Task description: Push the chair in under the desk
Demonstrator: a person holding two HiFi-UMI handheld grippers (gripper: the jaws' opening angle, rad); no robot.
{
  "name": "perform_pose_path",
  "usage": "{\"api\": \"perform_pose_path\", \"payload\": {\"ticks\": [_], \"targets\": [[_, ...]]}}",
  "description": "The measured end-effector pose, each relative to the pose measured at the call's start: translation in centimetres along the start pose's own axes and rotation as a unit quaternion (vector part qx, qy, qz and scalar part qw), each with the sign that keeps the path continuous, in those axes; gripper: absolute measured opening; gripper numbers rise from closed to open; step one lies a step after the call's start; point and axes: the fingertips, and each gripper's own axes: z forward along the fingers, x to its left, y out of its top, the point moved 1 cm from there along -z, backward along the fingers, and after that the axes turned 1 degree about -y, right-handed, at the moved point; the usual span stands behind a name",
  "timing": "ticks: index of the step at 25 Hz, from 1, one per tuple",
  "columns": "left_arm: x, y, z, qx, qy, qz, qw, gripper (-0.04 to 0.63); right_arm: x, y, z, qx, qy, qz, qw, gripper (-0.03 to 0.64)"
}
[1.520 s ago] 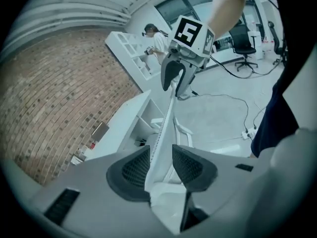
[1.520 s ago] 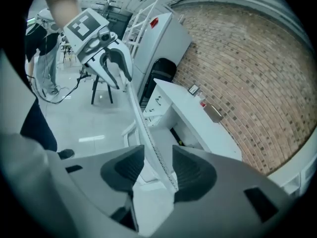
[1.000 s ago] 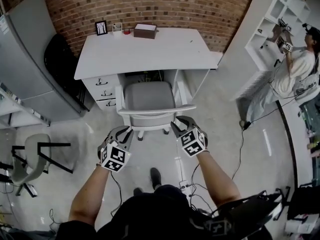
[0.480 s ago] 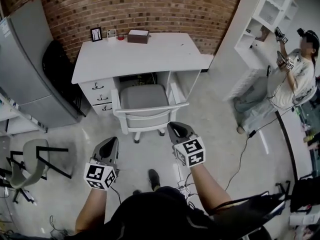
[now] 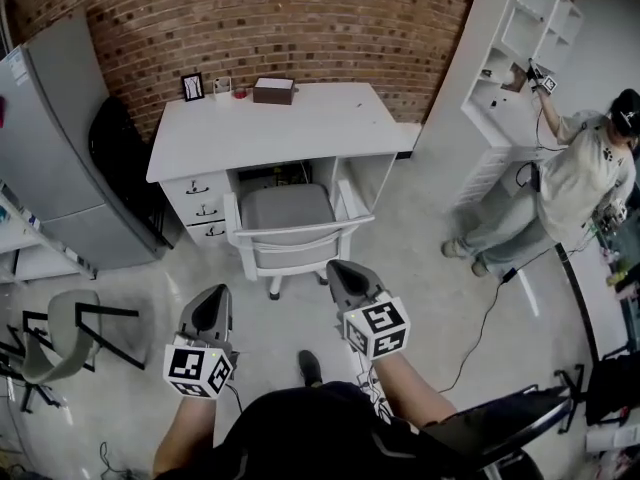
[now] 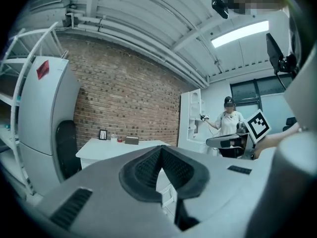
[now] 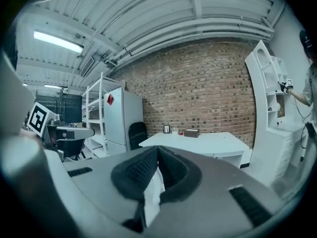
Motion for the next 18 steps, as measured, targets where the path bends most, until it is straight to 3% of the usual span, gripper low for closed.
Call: {"api": "perform_pose_path", "payload": {"ticks": [6,18], "targets": [[0.0,1.1,-0.7,-0.007,0.034,0.004,0.9994,0.008,0.6,1.5,-1.0,-0.015,-0.001,-0.009,1.0,0.008],[-1.0,0.7,0.3,0.001,0.028,0.014,0.9995,0.008,-0.8,2.3,-1.3,-0.017,-0.017,-0.011,1.0,0.008]]}}
